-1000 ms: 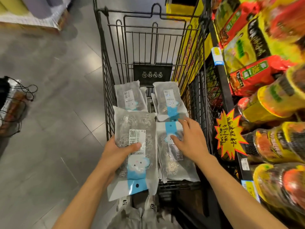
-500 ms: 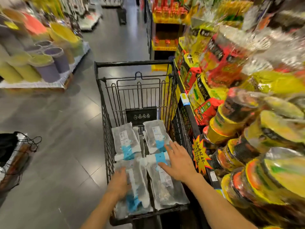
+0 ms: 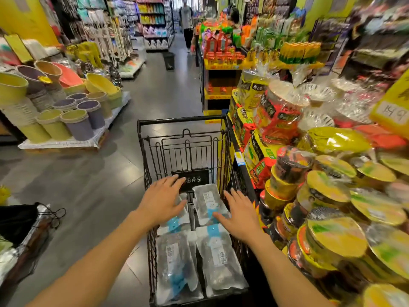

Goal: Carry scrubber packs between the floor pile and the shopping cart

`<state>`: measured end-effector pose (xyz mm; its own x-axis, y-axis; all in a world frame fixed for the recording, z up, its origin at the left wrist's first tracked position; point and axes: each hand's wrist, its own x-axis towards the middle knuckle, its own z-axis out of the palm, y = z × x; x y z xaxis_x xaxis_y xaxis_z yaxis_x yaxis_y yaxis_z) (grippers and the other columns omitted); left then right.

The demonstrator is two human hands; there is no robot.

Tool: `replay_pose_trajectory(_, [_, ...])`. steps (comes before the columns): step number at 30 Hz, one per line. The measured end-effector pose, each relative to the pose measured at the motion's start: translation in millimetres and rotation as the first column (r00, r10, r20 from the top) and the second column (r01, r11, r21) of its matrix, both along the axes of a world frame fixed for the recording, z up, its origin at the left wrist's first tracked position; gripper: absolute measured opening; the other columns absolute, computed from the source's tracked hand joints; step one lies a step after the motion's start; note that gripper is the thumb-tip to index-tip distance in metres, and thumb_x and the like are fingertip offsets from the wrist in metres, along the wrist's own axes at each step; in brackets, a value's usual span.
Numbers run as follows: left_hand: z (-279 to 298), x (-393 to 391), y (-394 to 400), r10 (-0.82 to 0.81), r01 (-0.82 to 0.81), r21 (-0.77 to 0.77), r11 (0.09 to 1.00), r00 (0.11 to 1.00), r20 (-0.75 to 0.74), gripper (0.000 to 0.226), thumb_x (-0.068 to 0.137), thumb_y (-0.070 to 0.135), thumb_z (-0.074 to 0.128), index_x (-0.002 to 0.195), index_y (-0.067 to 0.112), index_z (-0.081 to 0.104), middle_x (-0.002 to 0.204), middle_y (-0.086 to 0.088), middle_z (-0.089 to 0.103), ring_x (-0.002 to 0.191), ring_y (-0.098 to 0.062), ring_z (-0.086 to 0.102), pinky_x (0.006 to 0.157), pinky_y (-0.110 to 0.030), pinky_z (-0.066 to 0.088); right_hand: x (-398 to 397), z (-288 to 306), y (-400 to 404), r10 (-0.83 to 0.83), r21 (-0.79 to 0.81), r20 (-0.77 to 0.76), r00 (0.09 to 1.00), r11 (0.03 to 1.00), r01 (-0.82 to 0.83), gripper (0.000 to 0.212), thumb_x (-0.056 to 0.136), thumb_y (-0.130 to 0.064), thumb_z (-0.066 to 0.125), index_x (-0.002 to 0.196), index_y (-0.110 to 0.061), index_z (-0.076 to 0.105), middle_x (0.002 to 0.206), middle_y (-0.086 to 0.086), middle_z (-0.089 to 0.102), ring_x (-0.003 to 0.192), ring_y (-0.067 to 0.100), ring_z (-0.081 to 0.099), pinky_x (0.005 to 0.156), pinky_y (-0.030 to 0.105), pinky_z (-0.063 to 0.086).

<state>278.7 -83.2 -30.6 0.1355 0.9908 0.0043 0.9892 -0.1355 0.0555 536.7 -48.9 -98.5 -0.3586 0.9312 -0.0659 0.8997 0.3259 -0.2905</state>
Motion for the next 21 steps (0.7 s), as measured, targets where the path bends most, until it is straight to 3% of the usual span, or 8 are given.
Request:
replay_pose_trajectory(5, [42.0, 3.0, 23.9, -0.165, 0.172, 0.143, 0.975, 0.984, -0.060, 0.077, 0.101, 0.060, 0.043, 0.164, 0.024, 0.015, 0.171, -0.007, 0.018, 0.159, -0.027, 0.009, 0.128, -0.044, 0.007, 10.7, 40.1, -2.4, -0.126, 0.118, 0.027, 0.992, 0.985, 0.122, 0.099, 0.088, -0.086, 0.020, 0.164, -0.024, 0.015, 0.172, 0.004, 0.015, 0.159, 0.025, 0.008, 0.129, 0.042, 0.007])
replay_pose_trajectory(9, [55.8, 5.4, 39.4, -0.315, 0.316, 0.165, 0.934, 0.949, -0.034, 0.082, 0.101, 0.065, 0.039, 0.164, 0.026, 0.005, 0.173, -0.005, 0.008, 0.160, -0.025, 0.002, 0.129, -0.044, 0.005, 15.2, 72.7, -25.5, -0.274, 0.164, 0.005, 0.962, 0.949, 0.269, 0.116, 0.075, -0.095, 0.004, 0.164, -0.023, 0.019, 0.171, 0.003, 0.017, 0.159, 0.025, 0.012, 0.129, 0.043, 0.012])
replay_pose_trajectory(11, [59.2, 8.2, 44.4, -0.427, 0.425, 0.159, 0.891, 0.904, -0.022, 0.084, 0.100, 0.068, 0.034, 0.165, 0.026, 0.002, 0.173, -0.004, 0.006, 0.160, -0.023, 0.002, 0.128, -0.042, 0.004, 13.0, 86.7, -47.8, -0.350, 0.204, -0.009, 0.937, 0.916, 0.344, 0.108, 0.081, -0.092, 0.017, 0.163, -0.022, 0.023, 0.170, 0.005, 0.020, 0.157, 0.026, 0.018, 0.128, 0.042, 0.015])
replay_pose_trajectory(14, [61.7, 16.3, 48.7, -0.612, 0.603, 0.138, 0.785, 0.791, 0.026, 0.101, 0.087, 0.085, 0.009, 0.165, 0.021, 0.001, 0.173, -0.005, 0.006, 0.160, -0.024, 0.005, 0.127, -0.037, 0.004, 1.3, 105.9, -93.9, -0.495, 0.189, -0.070, 0.866, 0.846, 0.499, 0.093, 0.092, -0.080, 0.041, 0.163, -0.023, 0.023, 0.171, 0.004, 0.018, 0.158, 0.025, 0.016, 0.127, 0.038, 0.011])
replay_pose_trajectory(16, [57.8, 26.5, 46.7, -0.726, 0.715, 0.135, 0.686, 0.685, 0.057, 0.116, 0.077, 0.093, -0.003, 0.165, 0.018, 0.006, 0.172, -0.008, 0.013, 0.159, -0.026, 0.012, 0.128, -0.040, 0.012, -10.0, 114.1, -130.8, -0.590, 0.156, -0.086, 0.803, 0.788, 0.596, 0.092, 0.092, -0.078, 0.045, 0.164, -0.027, 0.018, 0.172, 0.002, 0.012, 0.159, 0.022, 0.011, 0.127, 0.037, 0.010])
replay_pose_trajectory(21, [50.9, 74.1, -1.5, -0.907, 0.901, 0.116, 0.418, 0.406, 0.114, 0.107, 0.083, 0.088, 0.022, 0.164, 0.019, 0.019, 0.170, -0.006, 0.022, 0.157, -0.023, 0.019, 0.128, -0.047, 0.010, -30.8, 123.6, -253.8, -0.808, 0.109, -0.092, 0.582, 0.573, 0.812, 0.092, 0.093, -0.074, 0.047, 0.165, -0.027, 0.013, 0.172, 0.000, 0.011, 0.159, 0.021, 0.011, 0.126, 0.036, 0.011])
